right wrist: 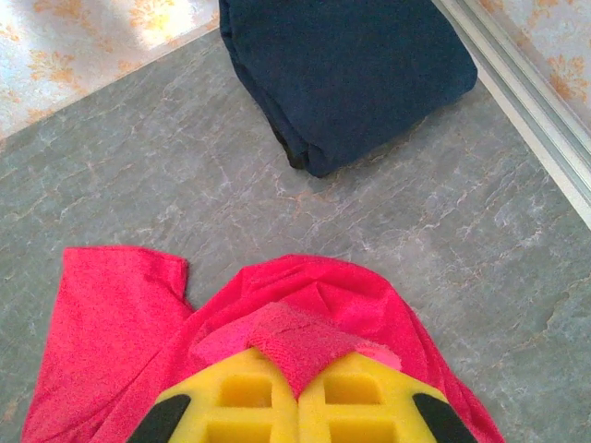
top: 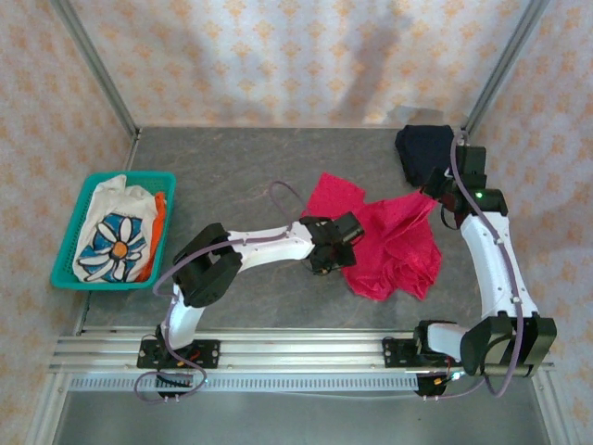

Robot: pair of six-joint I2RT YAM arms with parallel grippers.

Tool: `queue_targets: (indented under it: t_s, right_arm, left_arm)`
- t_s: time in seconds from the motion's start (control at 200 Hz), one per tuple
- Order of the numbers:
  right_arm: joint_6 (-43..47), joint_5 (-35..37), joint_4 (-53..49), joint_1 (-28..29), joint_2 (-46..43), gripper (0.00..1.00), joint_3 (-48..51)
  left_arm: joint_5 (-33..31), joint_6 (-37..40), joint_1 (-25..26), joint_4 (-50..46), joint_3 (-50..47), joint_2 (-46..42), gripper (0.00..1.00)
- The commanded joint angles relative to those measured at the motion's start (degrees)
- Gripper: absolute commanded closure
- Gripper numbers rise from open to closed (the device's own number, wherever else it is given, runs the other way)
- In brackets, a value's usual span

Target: Fold and stack the t-shirts

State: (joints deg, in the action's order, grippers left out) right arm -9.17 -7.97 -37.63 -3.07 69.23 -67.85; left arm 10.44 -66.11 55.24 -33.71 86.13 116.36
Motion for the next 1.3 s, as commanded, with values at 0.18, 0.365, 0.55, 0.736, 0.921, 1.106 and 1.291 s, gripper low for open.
queue_targets:
  t_s: [0.18,0.365,0.55,0.736,0.921,1.106,1.291]
  right_arm:
    - [0.0,-2.1,1.9,-0.4,-0.8,1.0,0.7]
    - [0.2,-2.2,1.8,-0.4,-1.0,1.0,0.3]
    - [-0.8,-3.7,1.9,-0.4,-1.1,1.0,1.2]
    - [-1.9,-9.6,2.8,-0.4,-4.2,1.0,3.1]
    - [0.6,-14.3,-0.6,0.6,-4.9,1.0,2.0]
    - [-0.1,-9.1,-1.1,0.9,-6.3,1.0,3.5]
    - [-0.2,-7.5,-1.2,0.9,-5.1,1.0,4.4]
  left_arm:
    - [4.0,-5.7,0.1,3.5,1.5,3.3,0.41]
    - [4.5,-7.1,-0.3,4.2,-0.1,4.3,0.45]
    - [4.6,-6.1,-3.1,7.4,-0.5,4.2,0.94]
    - [-3.2,1.4,-9.4,0.9,-3.5,-1.3,1.0]
    - [-8.0,13.3,-19.0,-7.0,-8.2,-6.5,1.0]
    - [-9.0,19.3,-29.8,-8.1,-16.8,-13.0,1.0]
    - [-13.2,21.5,-34.9,-9.9,-16.9,-14.3,0.97]
